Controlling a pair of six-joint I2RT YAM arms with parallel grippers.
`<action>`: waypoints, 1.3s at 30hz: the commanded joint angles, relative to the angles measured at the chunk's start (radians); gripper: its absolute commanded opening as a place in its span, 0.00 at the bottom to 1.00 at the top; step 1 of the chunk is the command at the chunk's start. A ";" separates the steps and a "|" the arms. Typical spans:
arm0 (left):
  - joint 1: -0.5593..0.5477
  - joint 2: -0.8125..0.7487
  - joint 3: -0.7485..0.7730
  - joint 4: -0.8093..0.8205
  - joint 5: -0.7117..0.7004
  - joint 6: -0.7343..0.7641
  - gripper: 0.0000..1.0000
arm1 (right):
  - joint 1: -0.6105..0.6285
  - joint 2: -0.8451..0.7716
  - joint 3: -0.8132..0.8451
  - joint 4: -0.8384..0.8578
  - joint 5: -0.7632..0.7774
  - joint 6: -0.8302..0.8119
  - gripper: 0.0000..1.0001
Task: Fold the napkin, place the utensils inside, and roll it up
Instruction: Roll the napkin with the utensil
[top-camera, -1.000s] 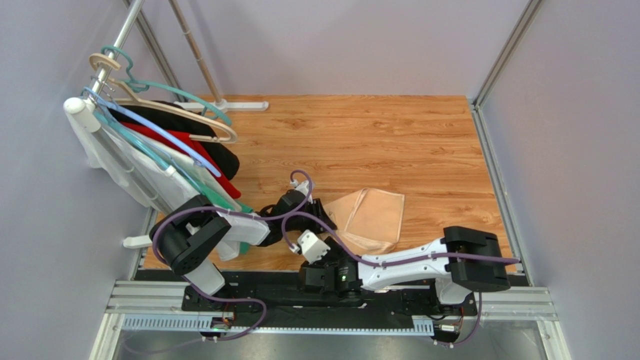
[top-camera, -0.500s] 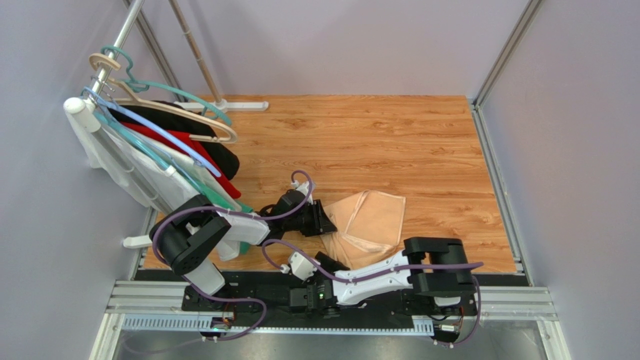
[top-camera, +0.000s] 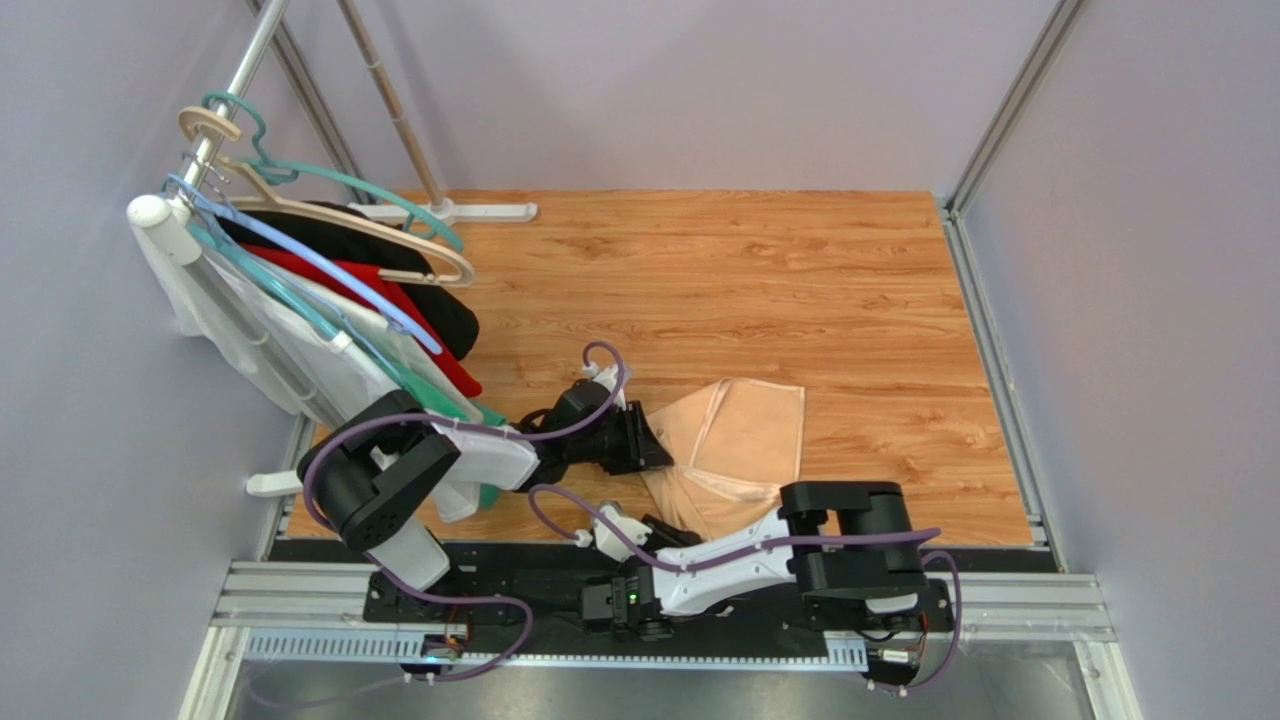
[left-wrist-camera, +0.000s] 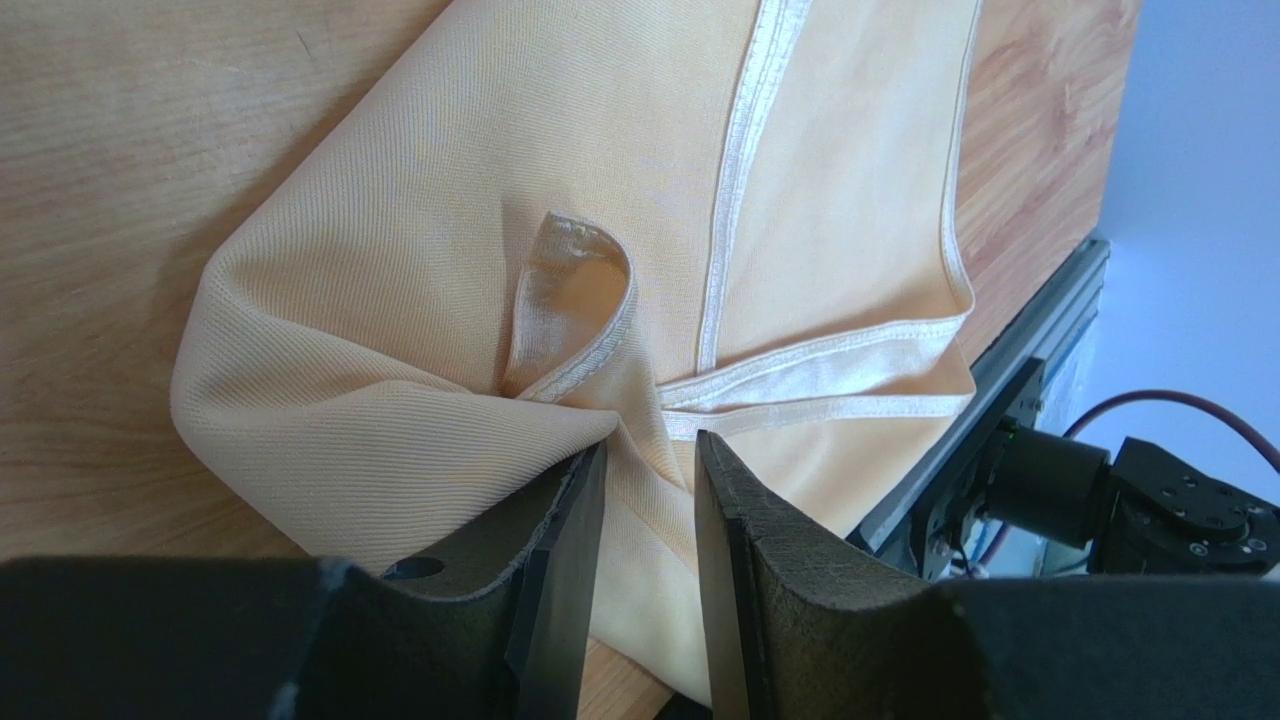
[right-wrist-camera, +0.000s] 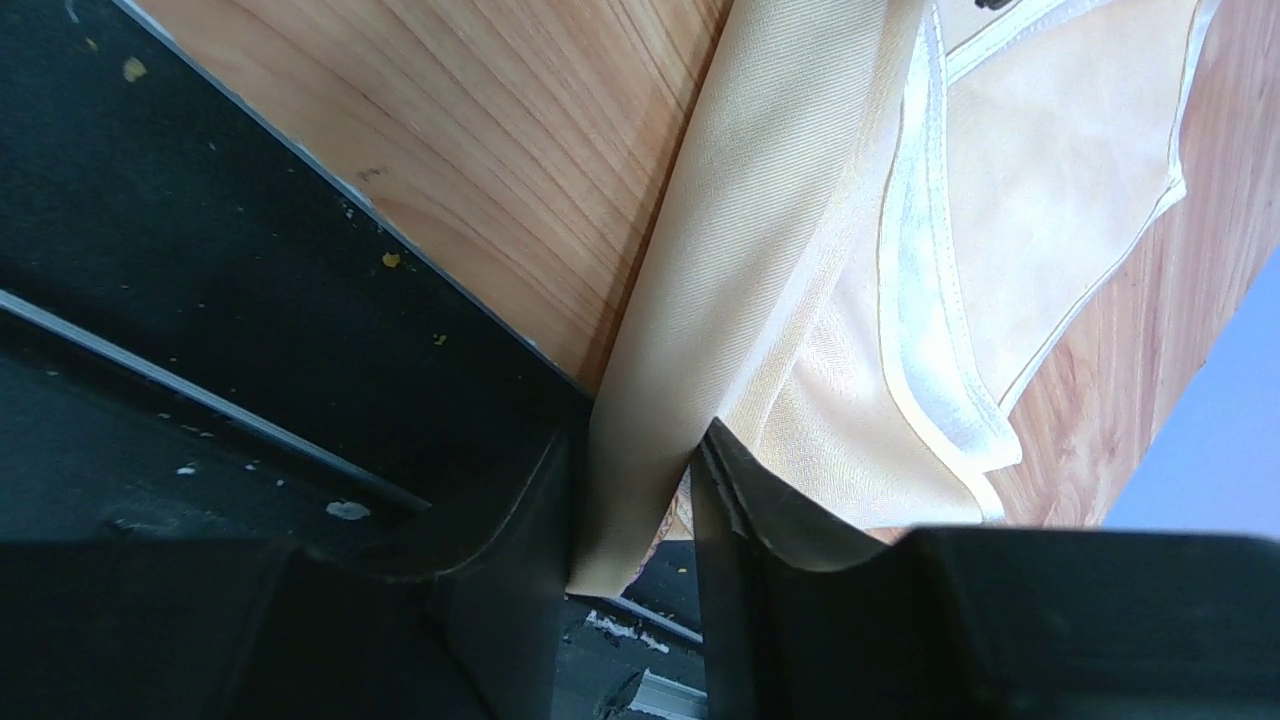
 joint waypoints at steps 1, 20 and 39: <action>0.000 -0.004 -0.015 -0.136 -0.008 0.023 0.39 | 0.005 0.022 0.019 -0.037 0.002 0.063 0.33; 0.056 -0.334 0.062 -0.445 -0.079 0.118 0.77 | -0.147 -0.274 -0.205 0.243 -0.212 0.003 0.00; 0.107 -0.593 -0.056 -0.457 -0.063 0.227 0.80 | -0.441 -0.578 -0.482 0.645 -0.715 -0.106 0.00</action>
